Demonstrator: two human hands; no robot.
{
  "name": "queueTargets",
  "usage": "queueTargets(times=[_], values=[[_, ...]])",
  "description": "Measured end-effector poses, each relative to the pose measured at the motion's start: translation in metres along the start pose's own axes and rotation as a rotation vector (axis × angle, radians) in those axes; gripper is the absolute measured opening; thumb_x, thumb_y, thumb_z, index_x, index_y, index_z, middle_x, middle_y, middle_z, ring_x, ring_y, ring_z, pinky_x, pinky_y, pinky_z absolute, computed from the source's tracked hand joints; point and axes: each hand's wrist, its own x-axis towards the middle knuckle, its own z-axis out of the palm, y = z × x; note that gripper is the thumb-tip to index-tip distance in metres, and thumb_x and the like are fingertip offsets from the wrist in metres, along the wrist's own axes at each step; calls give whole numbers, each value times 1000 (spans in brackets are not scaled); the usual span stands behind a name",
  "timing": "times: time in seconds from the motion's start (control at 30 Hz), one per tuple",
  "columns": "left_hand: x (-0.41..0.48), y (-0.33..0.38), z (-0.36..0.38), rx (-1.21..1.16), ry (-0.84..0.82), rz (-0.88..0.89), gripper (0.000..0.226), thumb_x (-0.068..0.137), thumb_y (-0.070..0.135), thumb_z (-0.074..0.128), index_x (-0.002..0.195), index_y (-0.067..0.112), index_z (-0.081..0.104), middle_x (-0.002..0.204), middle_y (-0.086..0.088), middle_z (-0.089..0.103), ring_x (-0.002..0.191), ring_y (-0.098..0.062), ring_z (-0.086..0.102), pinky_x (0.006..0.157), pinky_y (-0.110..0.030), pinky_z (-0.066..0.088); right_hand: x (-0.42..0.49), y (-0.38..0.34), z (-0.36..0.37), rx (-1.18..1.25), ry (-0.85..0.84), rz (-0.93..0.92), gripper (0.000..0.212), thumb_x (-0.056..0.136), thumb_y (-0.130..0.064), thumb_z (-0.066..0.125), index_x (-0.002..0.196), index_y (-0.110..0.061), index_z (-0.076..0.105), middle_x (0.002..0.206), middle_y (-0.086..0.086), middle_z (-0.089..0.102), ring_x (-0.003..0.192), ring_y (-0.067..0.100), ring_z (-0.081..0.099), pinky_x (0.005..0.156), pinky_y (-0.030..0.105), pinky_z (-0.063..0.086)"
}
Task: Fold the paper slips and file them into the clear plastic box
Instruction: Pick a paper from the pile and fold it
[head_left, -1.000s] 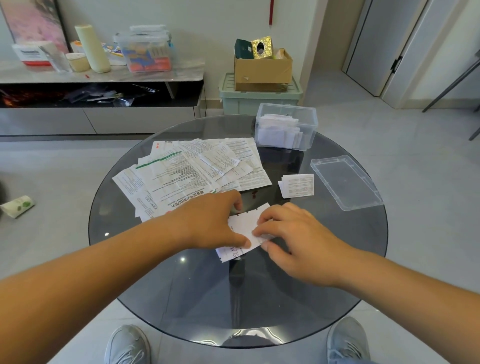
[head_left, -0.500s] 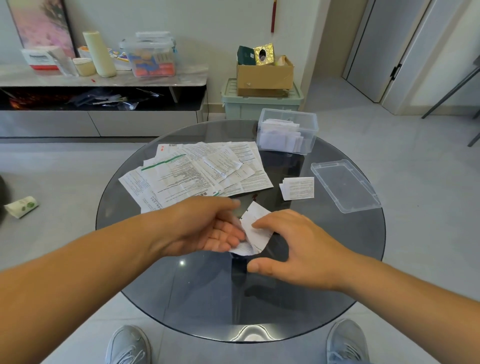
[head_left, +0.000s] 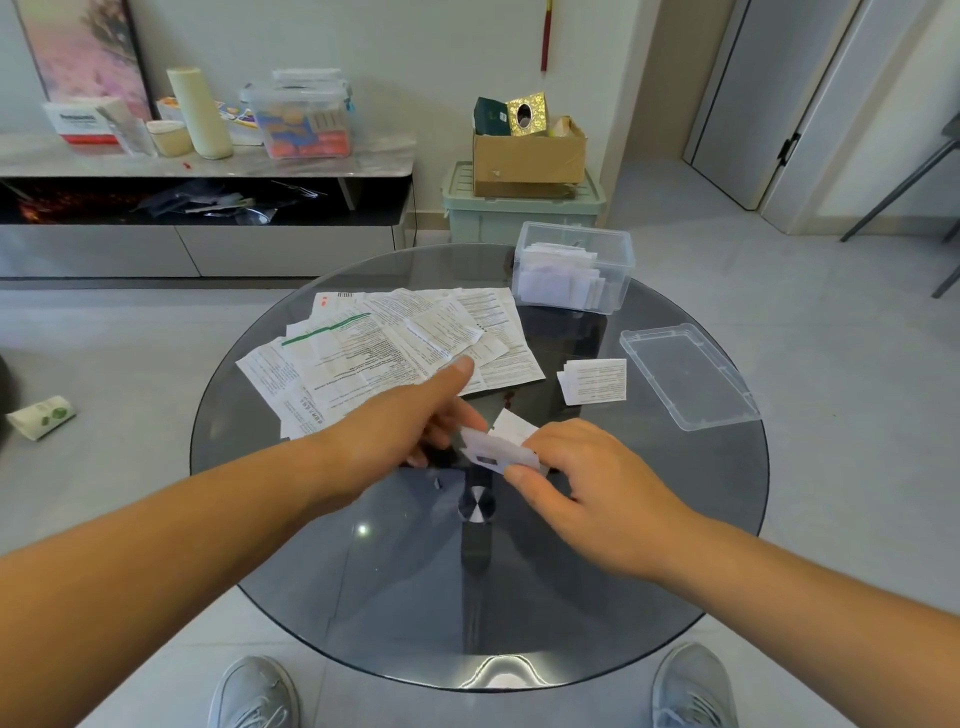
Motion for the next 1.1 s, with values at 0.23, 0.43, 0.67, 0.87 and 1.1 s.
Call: queueTargets(times=[0.23, 0.43, 0.67, 0.87, 1.1], values=[[-8, -13, 5, 570, -137, 357, 32, 81, 38, 82, 109, 34, 67, 96, 16, 67, 94, 2, 59, 78, -14, 49, 2, 4, 0, 44, -4, 27, 59, 90, -65, 24, 85, -21, 63, 84, -8, 60, 91, 10, 49, 80, 35, 45], [-1, -16, 14, 549, -40, 376, 6, 91, 29, 72, 95, 31, 68, 83, 12, 70, 79, -6, 65, 70, -26, 54, 3, 8, -2, 73, -15, 39, 50, 91, -64, 37, 90, -24, 66, 85, -10, 60, 94, 8, 49, 81, 33, 46], [12, -18, 28, 612, 106, 348, 19, 87, 34, 73, 103, 31, 62, 85, 14, 60, 73, -2, 57, 61, -14, 45, 16, 16, -2, 94, 64, 158, 57, 89, -47, 66, 138, -38, 38, 106, -14, 55, 105, 13, 50, 93, 32, 43], [19, -23, 36, 774, 90, 354, 48, 92, 44, 63, 137, 38, 45, 123, 7, 44, 94, -9, 52, 83, -26, 48, 22, 22, 1, -95, 19, 121, 45, 93, -52, 57, 136, -44, 46, 107, -11, 48, 111, 14, 41, 99, 35, 28], [19, -23, 32, 757, 31, 362, 48, 93, 38, 63, 138, 36, 45, 124, 9, 41, 91, -6, 48, 81, -21, 43, 18, 27, 0, -335, -6, 72, 52, 99, -60, 36, 147, -40, 44, 99, -8, 33, 98, 14, 30, 84, 30, 23]])
